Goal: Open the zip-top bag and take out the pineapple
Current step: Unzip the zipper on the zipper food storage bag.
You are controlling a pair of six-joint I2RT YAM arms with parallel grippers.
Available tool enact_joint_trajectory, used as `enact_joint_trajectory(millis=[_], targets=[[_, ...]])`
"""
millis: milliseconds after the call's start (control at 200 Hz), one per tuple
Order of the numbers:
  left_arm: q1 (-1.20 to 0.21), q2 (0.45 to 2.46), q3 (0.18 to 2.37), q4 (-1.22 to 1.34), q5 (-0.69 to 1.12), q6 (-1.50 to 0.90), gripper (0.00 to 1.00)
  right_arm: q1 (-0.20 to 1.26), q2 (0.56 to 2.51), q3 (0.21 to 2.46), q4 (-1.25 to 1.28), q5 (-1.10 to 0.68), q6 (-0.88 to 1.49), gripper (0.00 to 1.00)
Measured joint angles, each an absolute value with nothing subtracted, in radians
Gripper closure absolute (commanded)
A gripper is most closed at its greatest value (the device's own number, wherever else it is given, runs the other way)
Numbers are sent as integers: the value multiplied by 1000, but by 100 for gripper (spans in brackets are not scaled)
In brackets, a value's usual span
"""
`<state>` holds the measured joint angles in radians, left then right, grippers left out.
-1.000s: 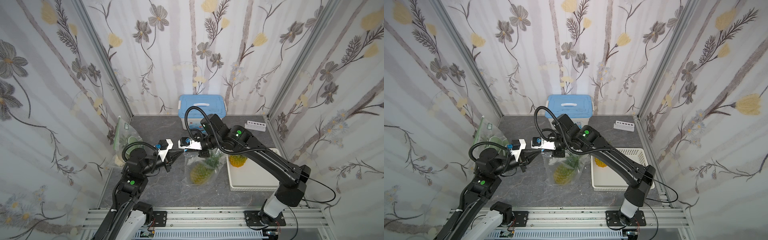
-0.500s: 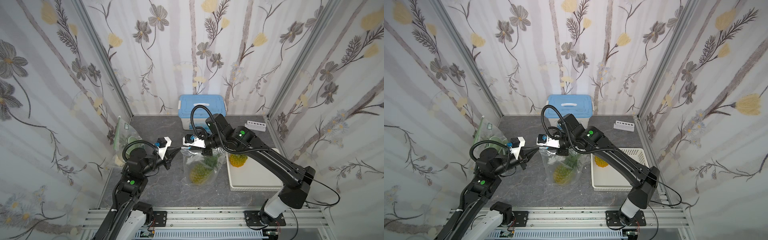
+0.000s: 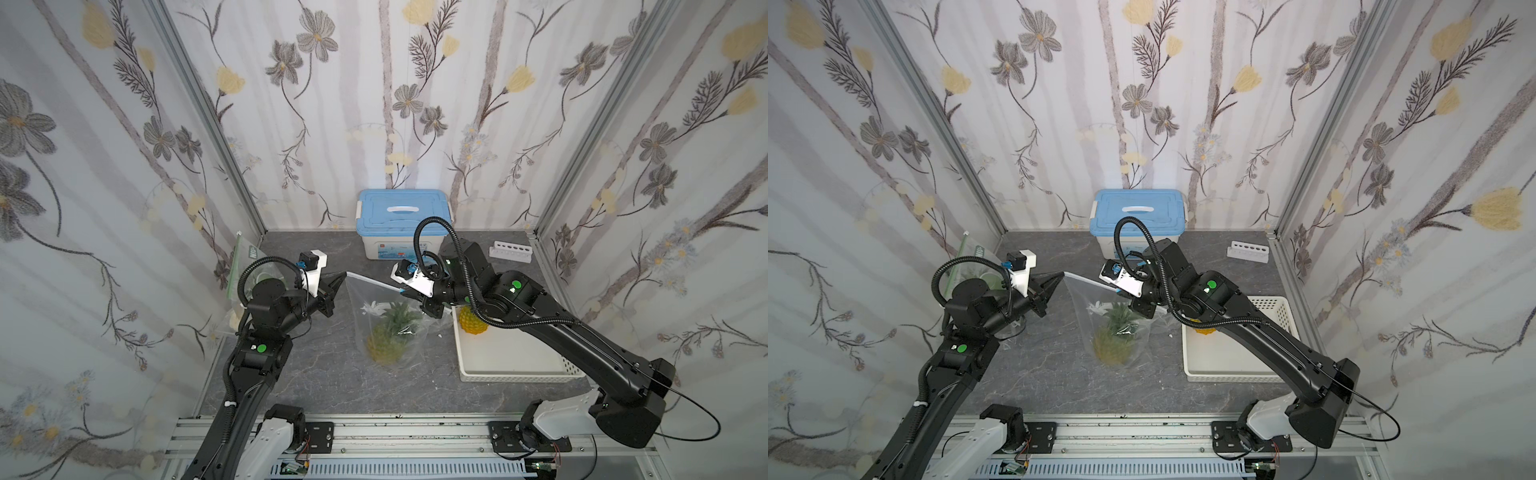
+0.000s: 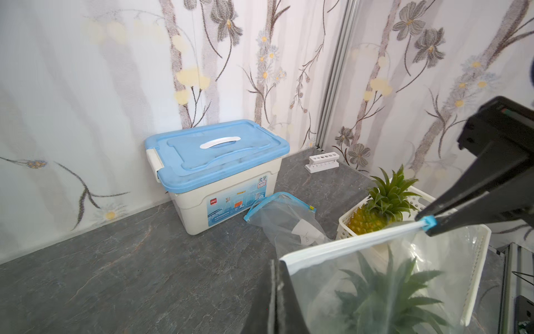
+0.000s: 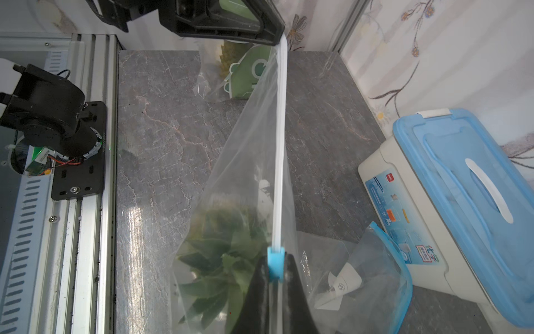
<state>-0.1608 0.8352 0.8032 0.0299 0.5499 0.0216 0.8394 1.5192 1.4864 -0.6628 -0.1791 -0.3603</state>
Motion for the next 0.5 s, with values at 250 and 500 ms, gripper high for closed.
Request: enact_joint_trajectory(millis=[250,500], targets=[[-110,978,887,73,346,-5,100,897,1414,1375,-736,-47,-214,93],[-91,989,865,115,361,-54,87,925,1385,1336,-754,-21,-162,95]])
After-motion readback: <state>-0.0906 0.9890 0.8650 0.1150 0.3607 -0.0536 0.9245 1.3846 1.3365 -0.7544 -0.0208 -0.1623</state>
